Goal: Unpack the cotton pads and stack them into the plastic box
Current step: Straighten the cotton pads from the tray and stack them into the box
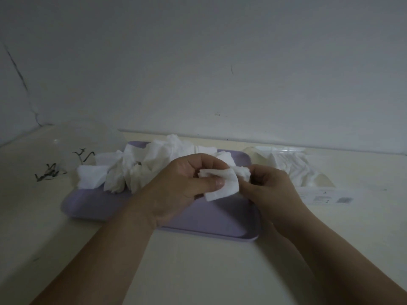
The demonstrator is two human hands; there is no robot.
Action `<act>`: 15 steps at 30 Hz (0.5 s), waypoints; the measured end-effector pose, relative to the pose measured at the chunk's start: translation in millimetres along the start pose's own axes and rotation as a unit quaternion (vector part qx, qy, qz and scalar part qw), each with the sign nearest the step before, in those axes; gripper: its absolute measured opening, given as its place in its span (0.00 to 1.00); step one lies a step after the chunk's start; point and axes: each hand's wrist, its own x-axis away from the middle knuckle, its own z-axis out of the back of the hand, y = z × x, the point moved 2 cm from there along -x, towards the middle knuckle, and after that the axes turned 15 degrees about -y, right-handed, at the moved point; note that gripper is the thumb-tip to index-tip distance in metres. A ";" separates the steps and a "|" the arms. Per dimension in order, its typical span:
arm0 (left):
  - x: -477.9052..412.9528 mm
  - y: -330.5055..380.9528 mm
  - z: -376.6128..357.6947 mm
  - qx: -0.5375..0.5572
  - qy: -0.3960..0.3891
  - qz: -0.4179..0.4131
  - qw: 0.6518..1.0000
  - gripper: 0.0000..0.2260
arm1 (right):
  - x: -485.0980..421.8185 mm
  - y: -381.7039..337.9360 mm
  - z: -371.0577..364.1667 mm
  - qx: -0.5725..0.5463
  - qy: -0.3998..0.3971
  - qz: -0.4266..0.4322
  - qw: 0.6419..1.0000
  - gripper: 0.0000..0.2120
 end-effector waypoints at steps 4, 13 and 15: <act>-0.9 -4.3 0.3 -0.063 0.035 0.023 0.997 0.19 | 0.8 -2.5 -3.4 -0.004 -0.030 -0.007 0.999 0.01; -3.4 -8.3 5.5 -0.102 0.115 0.028 0.988 0.17 | 0.1 -4.5 -8.1 -0.012 -0.058 0.013 0.998 0.15; -4.1 -9.4 4.9 -0.111 0.126 0.026 0.985 0.17 | 0.2 -4.7 -8.5 -0.020 -0.071 0.012 0.997 0.26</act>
